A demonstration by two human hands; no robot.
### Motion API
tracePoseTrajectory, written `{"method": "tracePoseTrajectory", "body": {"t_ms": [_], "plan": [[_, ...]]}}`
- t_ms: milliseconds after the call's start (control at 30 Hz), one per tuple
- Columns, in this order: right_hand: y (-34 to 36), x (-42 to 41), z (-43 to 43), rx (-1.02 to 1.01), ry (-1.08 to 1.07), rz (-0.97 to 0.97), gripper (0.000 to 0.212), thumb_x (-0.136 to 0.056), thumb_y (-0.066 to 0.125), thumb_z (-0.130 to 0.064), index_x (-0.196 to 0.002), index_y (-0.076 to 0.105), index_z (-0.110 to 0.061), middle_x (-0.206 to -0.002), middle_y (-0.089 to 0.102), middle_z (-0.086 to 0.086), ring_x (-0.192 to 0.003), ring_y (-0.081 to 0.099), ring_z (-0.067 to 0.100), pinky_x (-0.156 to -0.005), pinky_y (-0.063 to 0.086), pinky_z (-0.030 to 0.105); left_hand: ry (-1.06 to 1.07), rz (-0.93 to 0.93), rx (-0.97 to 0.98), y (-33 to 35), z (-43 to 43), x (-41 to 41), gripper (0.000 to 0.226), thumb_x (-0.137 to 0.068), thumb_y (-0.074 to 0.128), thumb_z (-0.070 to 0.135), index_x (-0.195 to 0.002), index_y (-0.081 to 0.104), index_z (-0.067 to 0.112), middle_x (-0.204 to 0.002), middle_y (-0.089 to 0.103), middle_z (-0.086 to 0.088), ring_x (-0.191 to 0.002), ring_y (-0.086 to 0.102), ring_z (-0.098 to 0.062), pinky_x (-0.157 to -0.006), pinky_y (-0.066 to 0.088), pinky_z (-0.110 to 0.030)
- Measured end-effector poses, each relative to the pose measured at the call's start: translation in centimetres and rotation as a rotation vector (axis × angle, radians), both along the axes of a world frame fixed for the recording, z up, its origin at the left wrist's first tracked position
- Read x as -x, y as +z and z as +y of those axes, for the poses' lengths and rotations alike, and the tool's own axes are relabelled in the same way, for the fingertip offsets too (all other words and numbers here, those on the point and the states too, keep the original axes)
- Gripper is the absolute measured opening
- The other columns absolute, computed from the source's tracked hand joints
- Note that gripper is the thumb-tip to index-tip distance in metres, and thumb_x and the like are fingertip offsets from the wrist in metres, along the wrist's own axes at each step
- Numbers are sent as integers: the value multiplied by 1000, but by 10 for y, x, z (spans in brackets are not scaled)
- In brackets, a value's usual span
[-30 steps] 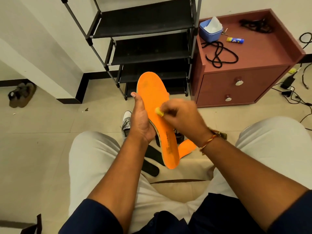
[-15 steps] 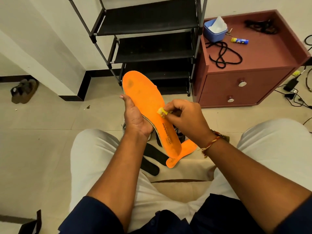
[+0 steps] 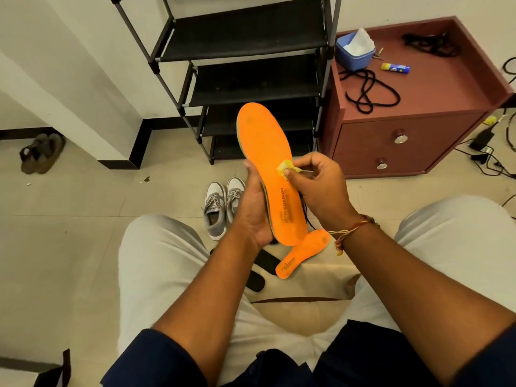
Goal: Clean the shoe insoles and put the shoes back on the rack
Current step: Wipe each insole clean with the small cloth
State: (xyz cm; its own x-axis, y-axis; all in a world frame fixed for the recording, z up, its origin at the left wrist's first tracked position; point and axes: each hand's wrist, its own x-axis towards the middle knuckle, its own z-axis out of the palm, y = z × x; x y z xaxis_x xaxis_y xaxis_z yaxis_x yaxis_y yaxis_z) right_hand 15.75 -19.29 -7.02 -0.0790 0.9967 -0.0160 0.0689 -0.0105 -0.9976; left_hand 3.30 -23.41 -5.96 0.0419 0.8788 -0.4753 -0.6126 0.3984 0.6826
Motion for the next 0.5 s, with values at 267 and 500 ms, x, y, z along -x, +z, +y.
{"method": "tracePoseTrajectory", "body": {"t_ms": [267, 500], "plan": [[2, -2, -3, -414, -68, -474, 6, -91, 67, -17, -95, 71, -17, -95, 70, -5, -89, 62, 10, -75, 53, 26, -57, -35, 33, -6, -5, -10, 64, -100, 25, 66, -126, 65, 23, -134, 65, -16, -127, 60, -34, -107, 45, -53], [15, 12, -26, -544, 352, -540, 13, -86, 68, -11, -93, 75, -20, -95, 73, -2, -87, 66, 13, -78, 56, 34, 76, -55, -6, -8, 10, 21, 82, -98, 26, 73, -140, 58, 10, -112, 72, -12, -104, 71, -24, -98, 54, -43]]}}
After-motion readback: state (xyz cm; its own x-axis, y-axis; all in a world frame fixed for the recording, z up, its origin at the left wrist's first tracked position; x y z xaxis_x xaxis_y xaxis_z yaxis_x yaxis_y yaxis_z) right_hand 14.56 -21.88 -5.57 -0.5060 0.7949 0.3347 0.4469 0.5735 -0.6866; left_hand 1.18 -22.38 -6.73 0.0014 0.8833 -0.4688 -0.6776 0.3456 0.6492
